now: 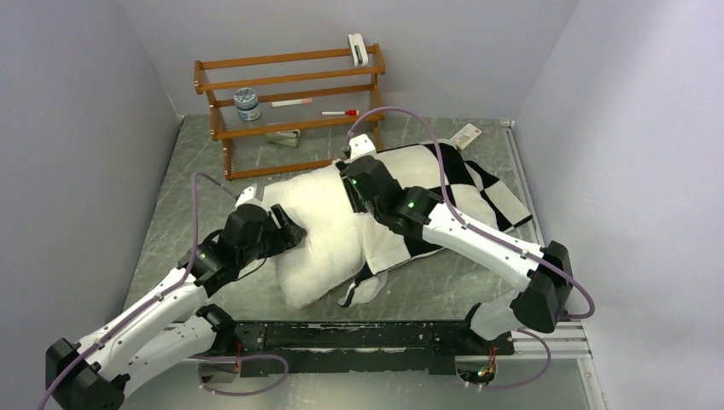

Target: Put the pillow into the pillowcase

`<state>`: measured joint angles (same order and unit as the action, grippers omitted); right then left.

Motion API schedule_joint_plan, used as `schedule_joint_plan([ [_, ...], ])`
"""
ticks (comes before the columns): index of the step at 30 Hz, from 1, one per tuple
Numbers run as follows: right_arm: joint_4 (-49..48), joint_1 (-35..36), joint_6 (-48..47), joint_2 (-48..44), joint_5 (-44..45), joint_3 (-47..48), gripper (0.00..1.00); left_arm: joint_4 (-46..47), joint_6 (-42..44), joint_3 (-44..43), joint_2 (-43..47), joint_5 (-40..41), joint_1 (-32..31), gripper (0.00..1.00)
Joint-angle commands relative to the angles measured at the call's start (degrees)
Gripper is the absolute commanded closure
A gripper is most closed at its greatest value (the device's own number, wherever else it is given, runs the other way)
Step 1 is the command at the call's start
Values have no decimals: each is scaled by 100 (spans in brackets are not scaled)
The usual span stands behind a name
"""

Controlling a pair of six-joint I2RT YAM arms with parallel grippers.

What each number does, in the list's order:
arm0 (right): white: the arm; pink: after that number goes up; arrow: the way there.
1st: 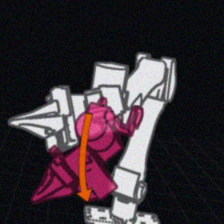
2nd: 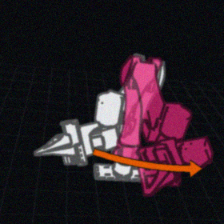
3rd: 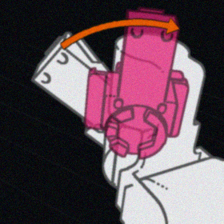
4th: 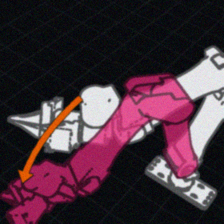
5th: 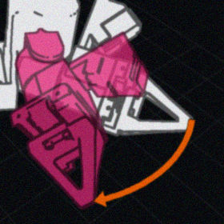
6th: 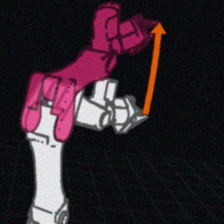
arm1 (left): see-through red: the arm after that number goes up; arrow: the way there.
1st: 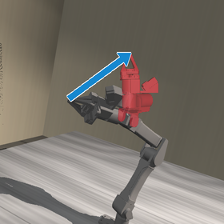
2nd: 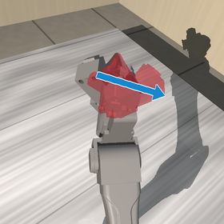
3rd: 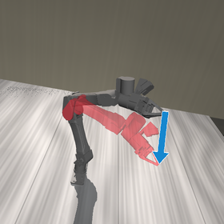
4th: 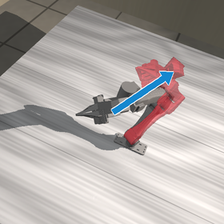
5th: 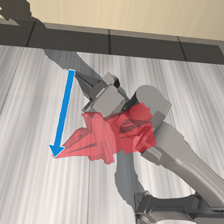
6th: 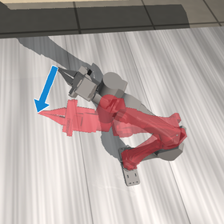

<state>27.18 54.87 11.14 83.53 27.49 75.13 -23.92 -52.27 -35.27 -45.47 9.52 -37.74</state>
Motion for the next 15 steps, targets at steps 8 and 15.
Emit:
schedule_joint_plan([
  [8,-306,-241,-43,-401,-1020,27,63,-636,717,-944,-271,481,-58,34],
  [15,-703,-179,97,-264,-1562,-56,63,-893,903,-1102,-149,947,-52,32],
])
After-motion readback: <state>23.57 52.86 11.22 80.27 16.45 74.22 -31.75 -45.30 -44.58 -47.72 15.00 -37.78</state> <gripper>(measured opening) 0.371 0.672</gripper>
